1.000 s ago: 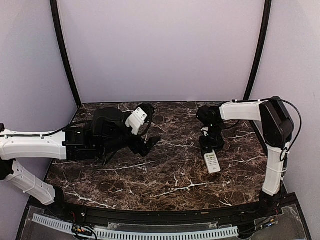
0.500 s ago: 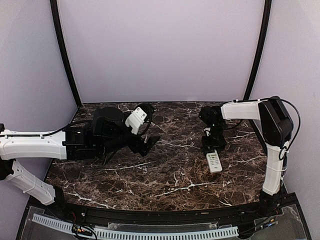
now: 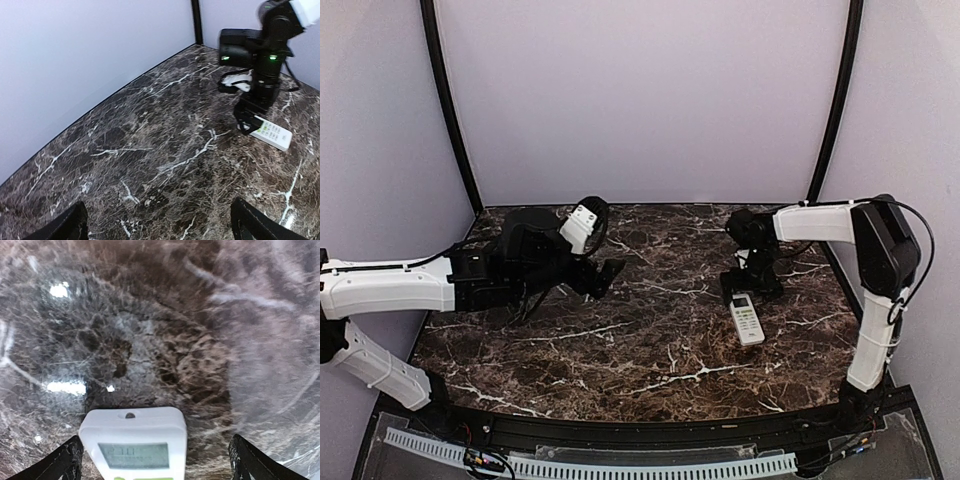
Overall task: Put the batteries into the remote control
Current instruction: Place the remote control at the center of the board, then reset both arms
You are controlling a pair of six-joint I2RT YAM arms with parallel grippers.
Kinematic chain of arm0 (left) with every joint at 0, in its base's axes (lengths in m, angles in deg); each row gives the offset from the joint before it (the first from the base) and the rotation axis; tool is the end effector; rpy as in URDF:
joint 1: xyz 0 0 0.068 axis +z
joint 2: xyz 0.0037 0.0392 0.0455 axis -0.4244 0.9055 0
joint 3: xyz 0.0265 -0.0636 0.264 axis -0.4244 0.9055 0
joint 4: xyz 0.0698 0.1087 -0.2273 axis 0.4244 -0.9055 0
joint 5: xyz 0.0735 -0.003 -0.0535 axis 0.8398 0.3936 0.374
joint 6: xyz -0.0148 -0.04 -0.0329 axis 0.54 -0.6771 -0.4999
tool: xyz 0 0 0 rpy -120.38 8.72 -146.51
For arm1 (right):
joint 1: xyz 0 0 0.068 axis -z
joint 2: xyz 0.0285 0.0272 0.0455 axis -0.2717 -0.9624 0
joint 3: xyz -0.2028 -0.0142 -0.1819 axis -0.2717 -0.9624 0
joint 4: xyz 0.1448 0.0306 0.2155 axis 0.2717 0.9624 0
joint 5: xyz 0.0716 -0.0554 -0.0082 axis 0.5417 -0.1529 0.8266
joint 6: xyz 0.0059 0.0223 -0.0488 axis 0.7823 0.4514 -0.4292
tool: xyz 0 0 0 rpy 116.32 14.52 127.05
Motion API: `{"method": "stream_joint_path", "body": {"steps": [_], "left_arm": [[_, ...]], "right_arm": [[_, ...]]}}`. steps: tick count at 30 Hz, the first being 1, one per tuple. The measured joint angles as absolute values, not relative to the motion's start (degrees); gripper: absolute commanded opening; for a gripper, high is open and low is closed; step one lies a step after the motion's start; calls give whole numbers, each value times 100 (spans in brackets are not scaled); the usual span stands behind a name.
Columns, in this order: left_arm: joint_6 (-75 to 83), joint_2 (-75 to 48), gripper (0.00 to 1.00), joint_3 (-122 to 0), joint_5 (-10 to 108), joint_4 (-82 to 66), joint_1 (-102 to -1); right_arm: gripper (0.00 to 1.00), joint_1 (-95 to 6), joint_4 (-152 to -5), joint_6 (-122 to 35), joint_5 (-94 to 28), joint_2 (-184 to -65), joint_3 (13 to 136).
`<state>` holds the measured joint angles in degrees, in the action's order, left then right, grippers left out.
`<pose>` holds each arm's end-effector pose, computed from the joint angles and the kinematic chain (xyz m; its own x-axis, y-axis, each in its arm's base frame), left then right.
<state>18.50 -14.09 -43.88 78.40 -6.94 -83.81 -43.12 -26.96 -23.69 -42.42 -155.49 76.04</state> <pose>0.1699 -0.2549 0.3097 -0.1194 0.2903 -0.9495 0.6265 0.7639 0.1548 0.3209 0.1646 0.1596 -0.9976 -0.0155 -0.0673 -0.0150 0.9999 -0.0076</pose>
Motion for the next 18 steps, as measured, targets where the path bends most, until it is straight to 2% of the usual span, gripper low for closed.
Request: {"method": "stream_joint_path", "body": {"steps": [4, 9, 14, 18], "left_arm": [[1406, -1475, 99, -4160, 7945, -690, -7647], [1011, -2100, 99, -3609, 8373, -532, -6792], [729, -3405, 99, -2335, 9650, 606, -6228], [840, -4056, 99, -1225, 10483, 1776, -6160]], "right_arm": [[99, -4273, -3516, -2358, -4426, -14419, 6907], [99, -3536, -5376, -2238, -4087, -11973, 5454], [99, -2928, -7024, -2098, -3727, -10240, 3635], [99, -2858, -7537, -1930, -3735, -9291, 2671]]}}
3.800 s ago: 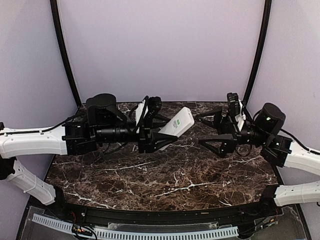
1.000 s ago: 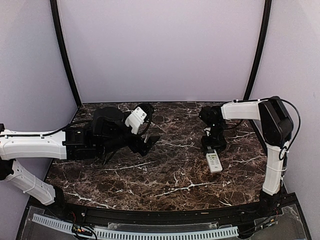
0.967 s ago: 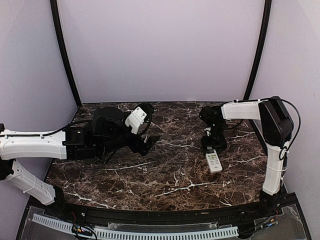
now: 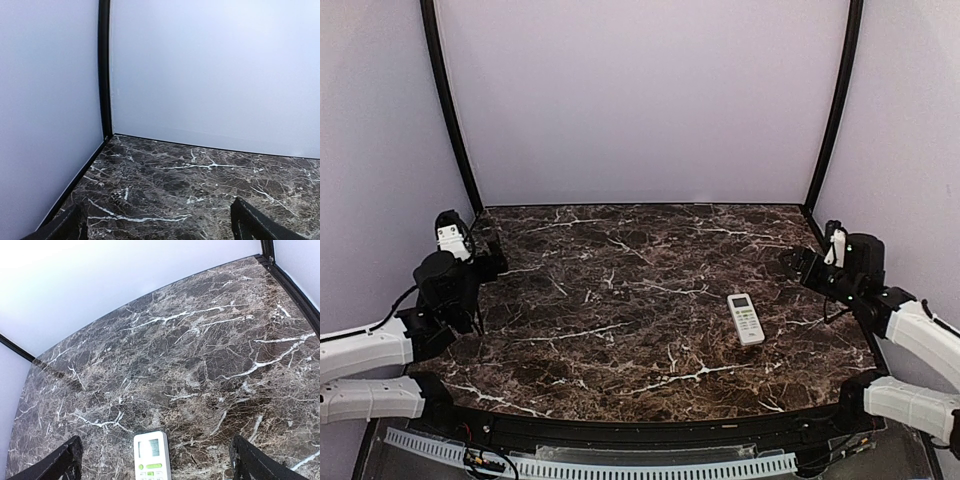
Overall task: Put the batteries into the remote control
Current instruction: Reset both arms
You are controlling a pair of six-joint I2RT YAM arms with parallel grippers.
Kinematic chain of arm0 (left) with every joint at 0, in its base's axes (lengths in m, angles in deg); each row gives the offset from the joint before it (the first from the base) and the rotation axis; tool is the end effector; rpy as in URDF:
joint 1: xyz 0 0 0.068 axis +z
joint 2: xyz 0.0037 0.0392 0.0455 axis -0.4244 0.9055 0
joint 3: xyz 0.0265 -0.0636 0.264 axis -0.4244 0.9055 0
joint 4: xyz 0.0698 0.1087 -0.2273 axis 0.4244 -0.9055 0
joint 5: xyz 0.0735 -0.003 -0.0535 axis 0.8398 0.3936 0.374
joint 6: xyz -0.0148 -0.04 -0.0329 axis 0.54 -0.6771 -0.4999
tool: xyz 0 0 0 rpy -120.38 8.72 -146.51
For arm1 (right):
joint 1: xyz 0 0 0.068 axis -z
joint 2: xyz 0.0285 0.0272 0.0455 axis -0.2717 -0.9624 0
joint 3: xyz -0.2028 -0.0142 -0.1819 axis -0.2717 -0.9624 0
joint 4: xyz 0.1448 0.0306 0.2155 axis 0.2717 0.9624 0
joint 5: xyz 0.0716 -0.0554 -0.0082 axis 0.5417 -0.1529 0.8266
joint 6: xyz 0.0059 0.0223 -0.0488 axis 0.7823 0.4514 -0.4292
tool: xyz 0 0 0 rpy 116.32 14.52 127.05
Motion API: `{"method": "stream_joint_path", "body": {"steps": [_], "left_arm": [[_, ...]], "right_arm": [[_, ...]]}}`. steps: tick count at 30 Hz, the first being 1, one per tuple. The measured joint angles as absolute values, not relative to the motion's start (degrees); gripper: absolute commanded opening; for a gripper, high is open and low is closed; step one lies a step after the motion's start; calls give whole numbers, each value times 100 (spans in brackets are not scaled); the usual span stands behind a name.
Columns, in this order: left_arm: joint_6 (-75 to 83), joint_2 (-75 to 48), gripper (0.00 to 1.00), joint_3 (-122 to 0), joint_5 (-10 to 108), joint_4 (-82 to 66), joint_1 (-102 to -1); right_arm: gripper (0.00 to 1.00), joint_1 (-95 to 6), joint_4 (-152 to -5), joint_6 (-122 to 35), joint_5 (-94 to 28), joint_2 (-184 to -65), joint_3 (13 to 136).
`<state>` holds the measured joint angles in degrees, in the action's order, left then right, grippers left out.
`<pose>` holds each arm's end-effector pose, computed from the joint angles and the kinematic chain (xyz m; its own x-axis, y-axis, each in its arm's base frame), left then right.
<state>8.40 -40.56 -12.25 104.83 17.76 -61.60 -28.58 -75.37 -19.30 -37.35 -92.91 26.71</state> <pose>0.1693 -0.0927 0.2662 0.0586 -0.1474 -0.9873 -0.1837 0.9706 -0.1558 0.1920 0.0457 0.2343 -0.4918 0.4127 -0.7667 -0.0177 0.8756 0.4827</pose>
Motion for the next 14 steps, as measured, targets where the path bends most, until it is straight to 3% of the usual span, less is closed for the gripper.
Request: {"method": "stream_joint_path", "body": {"steps": [4, 14], "left_arm": [[1247, -4073, 99, -405, 10944, 2949, -6073], [1712, -2856, 99, -368, 11009, 4263, -5644]], "right_arm": [[99, -2823, -7904, -1827, -3884, -8526, 2109], [99, -2808, -8263, -1949, -4166, -7788, 1775]]}}
